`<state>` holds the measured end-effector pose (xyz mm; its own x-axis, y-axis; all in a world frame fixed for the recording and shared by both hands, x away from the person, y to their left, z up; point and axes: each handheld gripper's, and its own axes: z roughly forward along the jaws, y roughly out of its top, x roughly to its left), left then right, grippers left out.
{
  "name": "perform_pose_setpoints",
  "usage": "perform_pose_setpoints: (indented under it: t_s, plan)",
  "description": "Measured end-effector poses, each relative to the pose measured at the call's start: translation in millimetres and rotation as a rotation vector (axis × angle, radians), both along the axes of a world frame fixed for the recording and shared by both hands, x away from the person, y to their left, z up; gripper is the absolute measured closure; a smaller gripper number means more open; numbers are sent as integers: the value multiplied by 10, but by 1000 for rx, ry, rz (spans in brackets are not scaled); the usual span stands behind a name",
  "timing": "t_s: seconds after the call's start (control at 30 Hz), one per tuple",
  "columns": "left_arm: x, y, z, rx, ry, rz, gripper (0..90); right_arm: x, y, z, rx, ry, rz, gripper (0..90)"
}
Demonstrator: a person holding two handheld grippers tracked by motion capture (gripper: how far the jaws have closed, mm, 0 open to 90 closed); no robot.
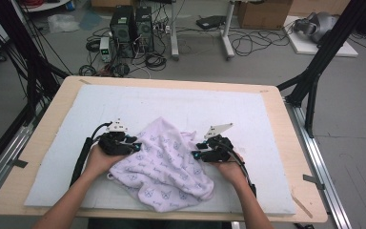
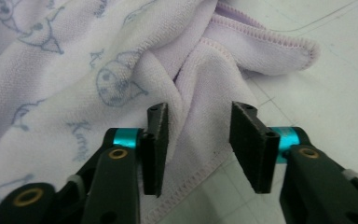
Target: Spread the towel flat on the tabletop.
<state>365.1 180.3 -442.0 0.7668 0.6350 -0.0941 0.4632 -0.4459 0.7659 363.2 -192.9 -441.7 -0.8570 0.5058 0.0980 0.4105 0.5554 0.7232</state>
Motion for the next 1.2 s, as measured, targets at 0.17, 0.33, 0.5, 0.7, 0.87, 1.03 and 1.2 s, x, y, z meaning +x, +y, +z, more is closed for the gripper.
perform_pose_setpoints:
  t_s: [0.17,0.33,0.5,0.7,0.87,1.03,1.2]
  plan:
    - [-70,32,84,18,-3,-9,812,-11,-9,-4,5,27,45,893]
    - [-224,109,221,8,-21,-30,815,-122,-21,116,10,7,74,896]
    - [-478,195,279,-20,-18,-107,776,-302,-84,265,-35,-28,118,896]
    - [-449,304,378,-35,-43,-83,546,-330,-296,381,-56,-55,75,859]
    - [-164,212,400,-88,-55,-15,626,-158,-302,329,5,-45,11,670]
    - [87,10,170,-39,-1,35,572,27,-162,129,-36,-19,-5,604]
    - [149,-106,-6,3,41,18,607,101,-94,-6,-43,-10,-25,632]
